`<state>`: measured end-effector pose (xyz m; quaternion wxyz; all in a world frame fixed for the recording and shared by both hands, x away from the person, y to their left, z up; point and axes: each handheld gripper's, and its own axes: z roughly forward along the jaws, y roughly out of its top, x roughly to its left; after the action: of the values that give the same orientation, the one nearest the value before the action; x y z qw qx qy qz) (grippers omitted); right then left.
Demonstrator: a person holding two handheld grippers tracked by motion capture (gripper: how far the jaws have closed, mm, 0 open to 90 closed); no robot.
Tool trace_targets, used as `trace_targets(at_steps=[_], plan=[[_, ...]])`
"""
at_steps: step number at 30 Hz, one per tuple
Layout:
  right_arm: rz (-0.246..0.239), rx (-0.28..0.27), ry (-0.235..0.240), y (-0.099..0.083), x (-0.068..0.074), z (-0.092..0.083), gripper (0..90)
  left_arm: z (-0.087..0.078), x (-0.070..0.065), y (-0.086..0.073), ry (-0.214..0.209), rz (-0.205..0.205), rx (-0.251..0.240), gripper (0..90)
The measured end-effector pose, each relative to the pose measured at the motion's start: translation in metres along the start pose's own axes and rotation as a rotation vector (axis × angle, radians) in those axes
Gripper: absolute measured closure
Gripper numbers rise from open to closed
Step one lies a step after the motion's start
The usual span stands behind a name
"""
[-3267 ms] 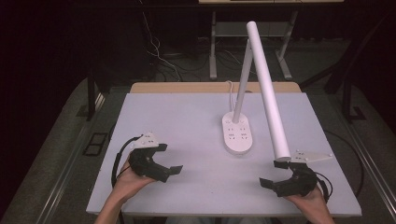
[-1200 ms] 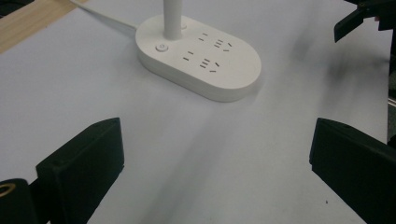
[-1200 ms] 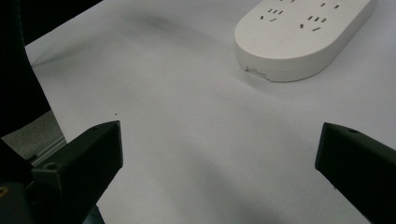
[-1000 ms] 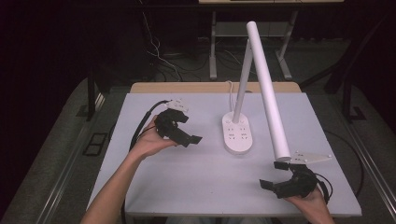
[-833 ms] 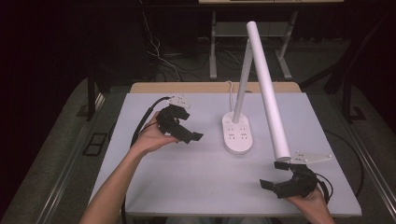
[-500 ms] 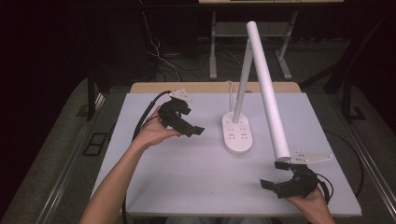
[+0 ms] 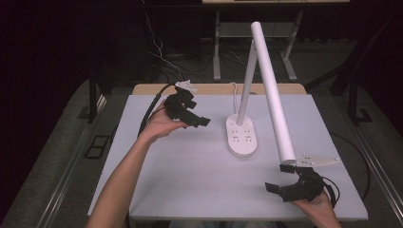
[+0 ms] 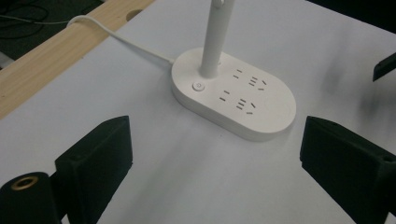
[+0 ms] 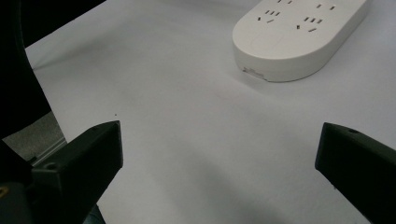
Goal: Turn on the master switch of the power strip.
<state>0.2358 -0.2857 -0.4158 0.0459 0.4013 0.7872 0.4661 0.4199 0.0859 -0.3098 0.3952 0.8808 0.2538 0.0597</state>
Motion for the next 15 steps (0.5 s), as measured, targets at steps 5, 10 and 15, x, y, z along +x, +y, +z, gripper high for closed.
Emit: trace_targets(at_steps=[5, 10, 15], plan=[[0.003, 0.000, -0.001, 0.000, 0.000, 0.000, 0.4, 0.006, 0.002, 0.005, -0.004, -0.011, -0.015, 12.9], [0.003, 0.000, 0.000, 0.000, 0.000, 0.000, 0.3, 0.017, 0.005, 0.009, -0.009, -0.023, -0.022, 17.1], [0.003, 0.001, -0.001, 0.000, 0.000, 0.000, 0.3, 0.028, 0.005, 0.014, 0.013, -0.023, -0.015, 24.5]])
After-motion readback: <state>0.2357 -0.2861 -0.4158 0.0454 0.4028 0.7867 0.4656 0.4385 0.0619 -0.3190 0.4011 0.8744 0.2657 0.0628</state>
